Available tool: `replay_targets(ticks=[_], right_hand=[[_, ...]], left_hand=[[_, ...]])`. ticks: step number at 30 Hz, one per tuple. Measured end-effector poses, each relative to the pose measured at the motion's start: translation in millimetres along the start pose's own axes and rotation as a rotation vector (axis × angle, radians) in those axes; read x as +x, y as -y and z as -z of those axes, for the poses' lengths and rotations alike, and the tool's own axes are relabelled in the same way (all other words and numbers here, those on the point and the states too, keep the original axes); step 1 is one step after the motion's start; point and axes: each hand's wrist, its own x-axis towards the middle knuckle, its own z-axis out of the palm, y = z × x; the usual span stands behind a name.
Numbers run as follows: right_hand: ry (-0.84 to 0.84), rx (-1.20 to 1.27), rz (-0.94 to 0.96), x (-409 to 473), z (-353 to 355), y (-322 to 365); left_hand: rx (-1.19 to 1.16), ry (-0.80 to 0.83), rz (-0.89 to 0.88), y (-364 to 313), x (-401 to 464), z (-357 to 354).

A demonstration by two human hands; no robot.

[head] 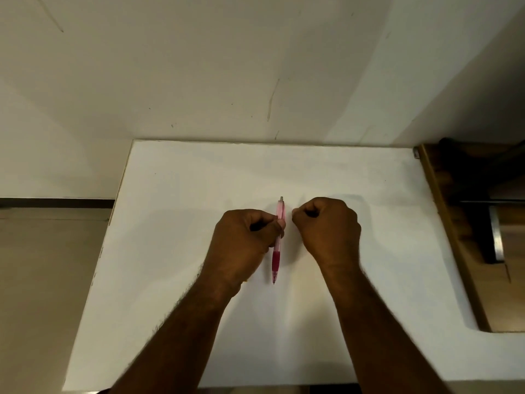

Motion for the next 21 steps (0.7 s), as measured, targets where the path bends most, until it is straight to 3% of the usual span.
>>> replay_targets(ticks=[7,11,14,17,21], right_hand=[[-0.014,-0.073,-0.007,2,0,0],[-0.076,0.241,-0.051,11,17,-2],[0.075,0.556,-0.141,14,25,3],[0.236,0.584,-0.145,10,22,8],[0.247,0.53,-0.068,6,18,9]], left_hand=[[0.026,0.004,0.016,-2,-2,0],[0.012,0.003,0.02,-2,-2,2],[0.011,0.007,0.018,-2,-1,1],[0.027,0.015,0.003,-3,-2,-1],[0.05,0.02,-0.004,-2,-2,-2]])
